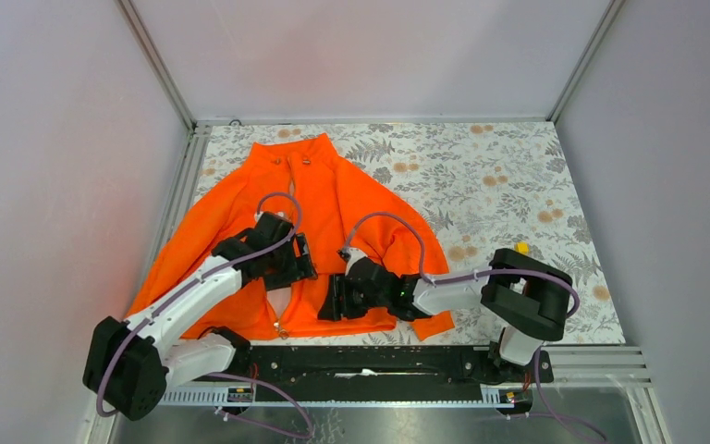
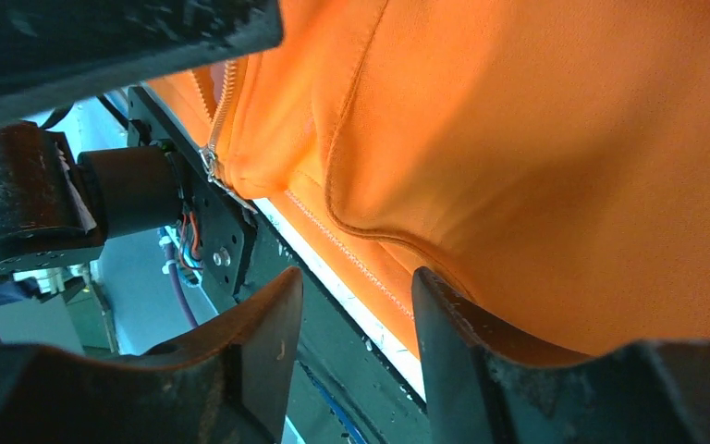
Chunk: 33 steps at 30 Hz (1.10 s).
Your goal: Zip up the jacket
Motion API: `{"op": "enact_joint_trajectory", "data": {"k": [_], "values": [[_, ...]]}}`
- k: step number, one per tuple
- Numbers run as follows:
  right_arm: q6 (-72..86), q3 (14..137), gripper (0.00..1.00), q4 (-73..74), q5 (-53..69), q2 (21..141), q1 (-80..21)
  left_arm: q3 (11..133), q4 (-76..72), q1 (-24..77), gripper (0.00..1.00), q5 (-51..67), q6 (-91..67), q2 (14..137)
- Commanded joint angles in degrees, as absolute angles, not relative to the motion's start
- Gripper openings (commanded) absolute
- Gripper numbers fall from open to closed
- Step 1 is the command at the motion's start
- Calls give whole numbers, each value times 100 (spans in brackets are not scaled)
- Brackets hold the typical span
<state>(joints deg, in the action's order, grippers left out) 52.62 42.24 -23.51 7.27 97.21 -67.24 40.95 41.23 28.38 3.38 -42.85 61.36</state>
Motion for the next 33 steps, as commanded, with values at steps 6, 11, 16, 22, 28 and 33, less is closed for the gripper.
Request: {"op": "enact_joint_trajectory", "data": {"k": [6,11,16,22,28,33], "values": [[5226,3938,49,-3315,1210,9460,-6556,3643,3477,2971,65,-280,-4741,6169],[5148,3891,48,-3254,1390,9444,-6445,3638,3728,3012,81,-823,-5016,5720],[5219,3859,47,-3442,1421,9457,-6445,3543,3580,3022,89,-1032,-5064,5647],[5057,3925,47,-3505,1608,9506,-6401,3453,3321,3015,83,-700,-4933,6193],[4850,4022,46,-3586,1717,9642,-6311,3420,3152,3006,56,-602,-4836,6233],[4654,3773,53,-4406,1947,9709,-6299,3311,2797,2990,35,-52,-4903,5832]]}}
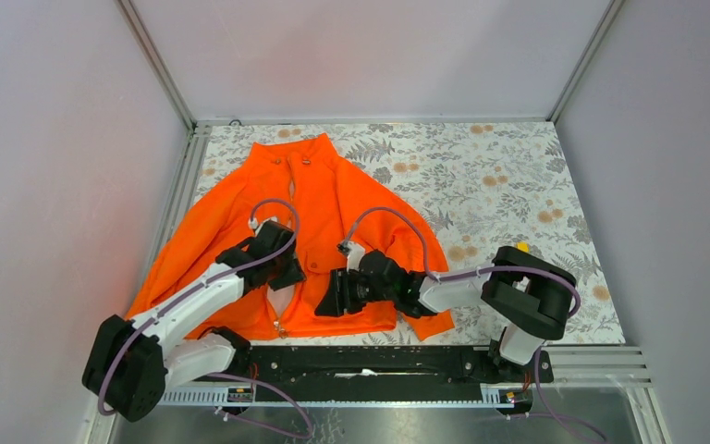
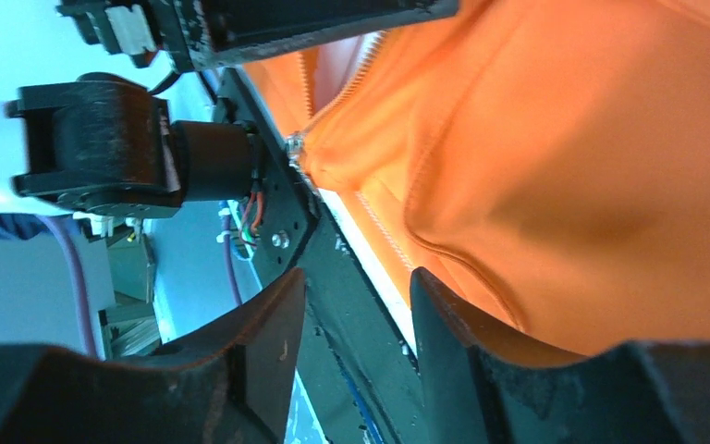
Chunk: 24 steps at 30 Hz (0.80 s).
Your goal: Zip up the jacket
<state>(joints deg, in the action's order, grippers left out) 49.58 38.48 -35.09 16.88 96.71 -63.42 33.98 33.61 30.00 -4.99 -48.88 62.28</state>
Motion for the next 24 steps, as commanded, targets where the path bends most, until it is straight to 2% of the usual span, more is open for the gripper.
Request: {"op": "enact_joint_trajectory", "data": {"k": [1,3,11,15,24], "values": [[4616,3677,56,-4722,2007,9730,-6271,3267,2701,2974,34,87,-4916,5734],[4715,3523,59,-5328,2237,9837,-6155,3255,2616,2884,30,338,-4952,5626],[5415,3265,60,-6987,2479,10487,-5972,3182,2004,2438,6,1826,-5142,5670],[5707,3189,61,-7602,2387,10730,-5957,3012,1623,2402,4,2227,-5523,5572],[5739,3156,60,-7393,2350,10719,-5867,2874,1241,2303,1,2527,-5616,5793]]}}
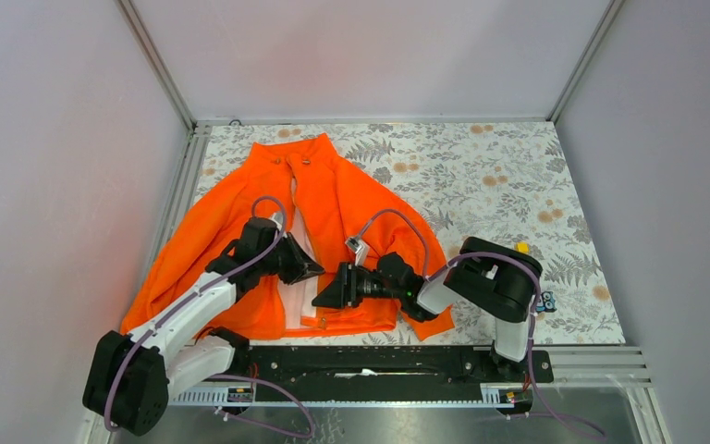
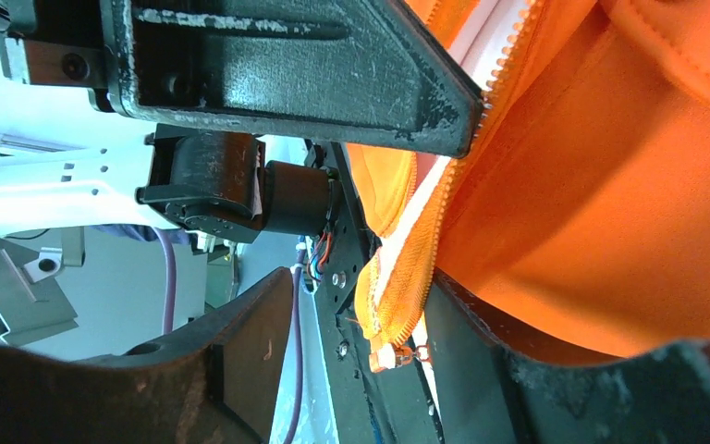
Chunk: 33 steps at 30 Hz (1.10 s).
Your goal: Zip up the jacket
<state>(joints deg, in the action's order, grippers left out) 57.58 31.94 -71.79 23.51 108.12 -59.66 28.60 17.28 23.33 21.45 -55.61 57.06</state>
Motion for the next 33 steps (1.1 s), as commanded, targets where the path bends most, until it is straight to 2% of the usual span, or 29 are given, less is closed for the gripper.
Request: {"op": "enact_joint_trajectory", "data": {"k": [1,4,11,16,17,18,19,24,27,33], "values": [[5709,3185,60,-7207,2350,10696,-5849,2874,1236,2303,1,2511,-5594,5806],[5593,3223,54,-6830,2295,10631,-5836,2881,1220,2303,1,2509,-5576,5801],[5509,3577,30,-6107,2359,10559,-5838,3019,1496,2303,1,2247,-5341,5796],[5185,3584,32,-5433,2147,10260,-5845,3041,1714,2303,2,1812,-5145,5781],[5149,3546,34,-5371,2100,10197,-5841,3008,1741,2303,7,1733,-5130,5783],[5114,3526,37,-5323,2082,10138,-5841,3017,1851,2307,15,1546,-5087,5772],[5069,3499,40,-5252,2077,10067,-5841,3041,1995,2345,28,1312,-5029,5725],[4740,3390,50,-4502,1787,9530,-5838,3231,2896,2777,65,-390,-4862,5278],[4472,3377,53,-4098,1529,9228,-5836,3318,3246,2928,72,-654,-4886,5427],[4294,3400,54,-3773,1385,8897,-5801,3358,3340,3578,72,-912,-5298,5718]]}}
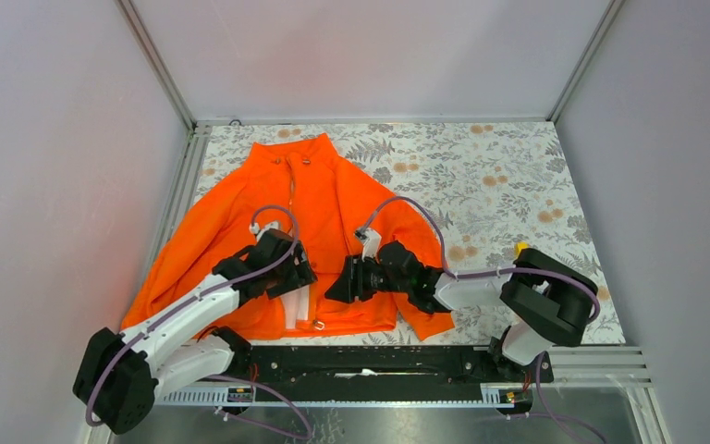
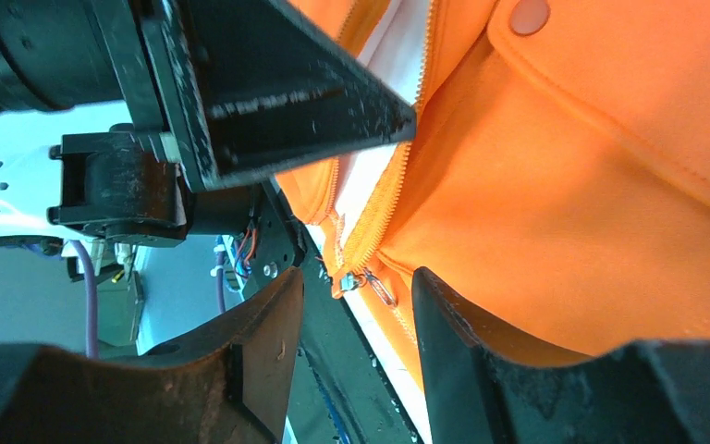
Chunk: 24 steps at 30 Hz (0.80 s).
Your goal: Zip up the jacket
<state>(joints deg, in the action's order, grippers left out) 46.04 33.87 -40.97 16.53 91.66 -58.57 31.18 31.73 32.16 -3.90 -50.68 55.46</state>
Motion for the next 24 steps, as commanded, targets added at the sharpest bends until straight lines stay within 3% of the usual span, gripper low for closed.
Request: {"op": "enact_joint_trajectory", "data": {"k": [1,5,8,10,14,21,23,24], "values": [[4290,3389,54,-3774,1366,8868,-5801,3374,3346,3721,70,-991,-5345,5795],[4275,3317,54,-3760,1382,8820,-5801,3405,3418,4136,60,-1257,-5473,6087],[4178,3355,54,-3634,1598,8829,-5801,3373,3230,4146,37,-936,-5347,5971],[4046,3349,54,-3597,1756,8841,-5801,3348,2860,4142,27,-540,-5129,5654],[3862,3323,54,-3556,2037,8762,-5789,3397,1826,4126,24,504,-4603,5016],[3906,3136,55,-3973,2259,8392,-5713,3170,812,4107,7,1515,-4627,4760],[4042,3033,55,-4054,2246,8324,-5677,3270,1365,4104,9,1055,-4726,4797],[4085,2989,55,-4034,2233,8307,-5666,3422,1899,4104,20,658,-4785,4897]]}}
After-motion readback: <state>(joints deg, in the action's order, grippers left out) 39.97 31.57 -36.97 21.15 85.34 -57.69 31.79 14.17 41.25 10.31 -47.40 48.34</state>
